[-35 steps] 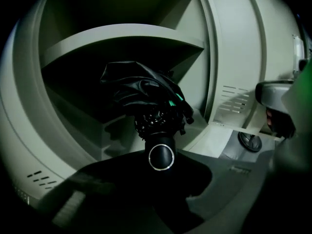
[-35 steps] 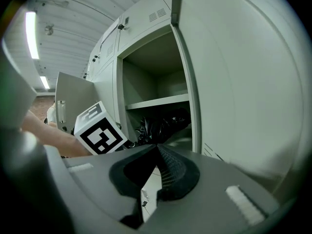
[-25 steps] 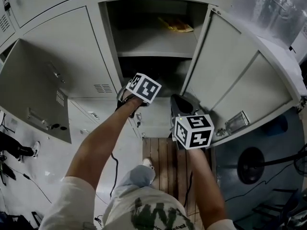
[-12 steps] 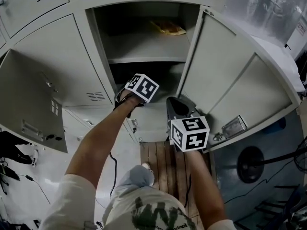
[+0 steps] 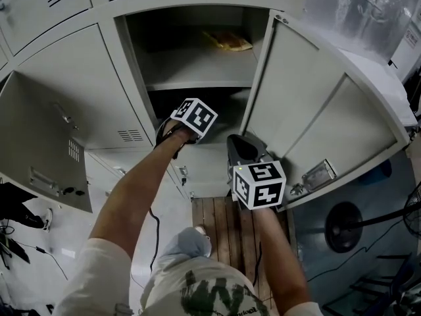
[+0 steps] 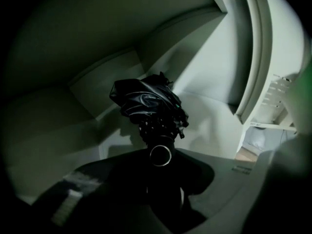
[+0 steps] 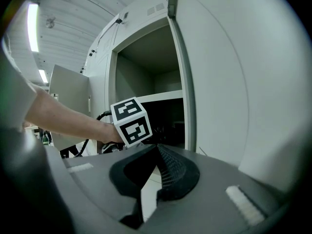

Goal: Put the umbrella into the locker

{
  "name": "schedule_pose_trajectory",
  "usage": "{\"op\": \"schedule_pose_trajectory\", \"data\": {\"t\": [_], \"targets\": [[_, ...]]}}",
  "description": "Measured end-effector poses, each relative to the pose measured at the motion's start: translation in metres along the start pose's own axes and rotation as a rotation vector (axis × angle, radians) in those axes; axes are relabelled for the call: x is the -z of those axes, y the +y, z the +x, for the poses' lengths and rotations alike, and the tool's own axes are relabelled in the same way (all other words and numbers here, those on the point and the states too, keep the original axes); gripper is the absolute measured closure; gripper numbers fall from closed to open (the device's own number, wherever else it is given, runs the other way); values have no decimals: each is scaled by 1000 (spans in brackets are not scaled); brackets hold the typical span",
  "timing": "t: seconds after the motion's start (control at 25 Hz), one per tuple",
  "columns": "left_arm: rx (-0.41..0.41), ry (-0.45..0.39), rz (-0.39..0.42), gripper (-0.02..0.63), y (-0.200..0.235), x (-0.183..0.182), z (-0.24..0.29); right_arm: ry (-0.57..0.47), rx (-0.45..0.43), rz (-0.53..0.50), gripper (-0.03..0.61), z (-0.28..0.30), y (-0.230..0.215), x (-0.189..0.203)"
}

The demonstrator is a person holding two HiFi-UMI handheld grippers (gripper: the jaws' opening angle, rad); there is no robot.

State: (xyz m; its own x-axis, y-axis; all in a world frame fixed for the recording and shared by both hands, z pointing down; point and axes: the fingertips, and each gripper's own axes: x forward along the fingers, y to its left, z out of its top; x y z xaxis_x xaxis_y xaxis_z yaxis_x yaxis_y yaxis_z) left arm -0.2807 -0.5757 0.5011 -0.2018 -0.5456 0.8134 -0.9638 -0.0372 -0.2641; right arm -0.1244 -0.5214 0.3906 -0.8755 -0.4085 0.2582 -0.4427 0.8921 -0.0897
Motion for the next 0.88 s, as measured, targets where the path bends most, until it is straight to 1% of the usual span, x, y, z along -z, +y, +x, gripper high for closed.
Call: {"op": "schedule_pose_trajectory", "data": {"t": [0.16, 0.36, 0.44, 0.52, 0.68, 0.76, 0.84, 0.88], "targets": [[6, -1, -4, 482, -1, 1, -1, 0, -1, 1, 580, -2, 0, -1], [16, -38, -17, 472, -3, -1, -4, 7, -6, 9, 580, -3, 1, 0], [23, -62, -27, 465, -4, -2, -7, 7, -10, 11, 580, -4, 2, -1], [41, -89, -41, 444, -8, -3, -12, 8, -13, 11, 580, -6, 4, -2], [66, -132, -50, 381, -15, -3, -27, 18, -22, 18, 580, -10, 7, -2], [59, -172, -47, 375, -16, -8, -38, 20, -31, 15, 580, -11, 9, -3], [67, -196, -68, 376, -18, -6, -48, 21, -40, 14, 580, -13, 11, -5], [59, -210, -74, 376, -16, -5, -54, 22, -44, 14, 580, -15, 13, -6]]}}
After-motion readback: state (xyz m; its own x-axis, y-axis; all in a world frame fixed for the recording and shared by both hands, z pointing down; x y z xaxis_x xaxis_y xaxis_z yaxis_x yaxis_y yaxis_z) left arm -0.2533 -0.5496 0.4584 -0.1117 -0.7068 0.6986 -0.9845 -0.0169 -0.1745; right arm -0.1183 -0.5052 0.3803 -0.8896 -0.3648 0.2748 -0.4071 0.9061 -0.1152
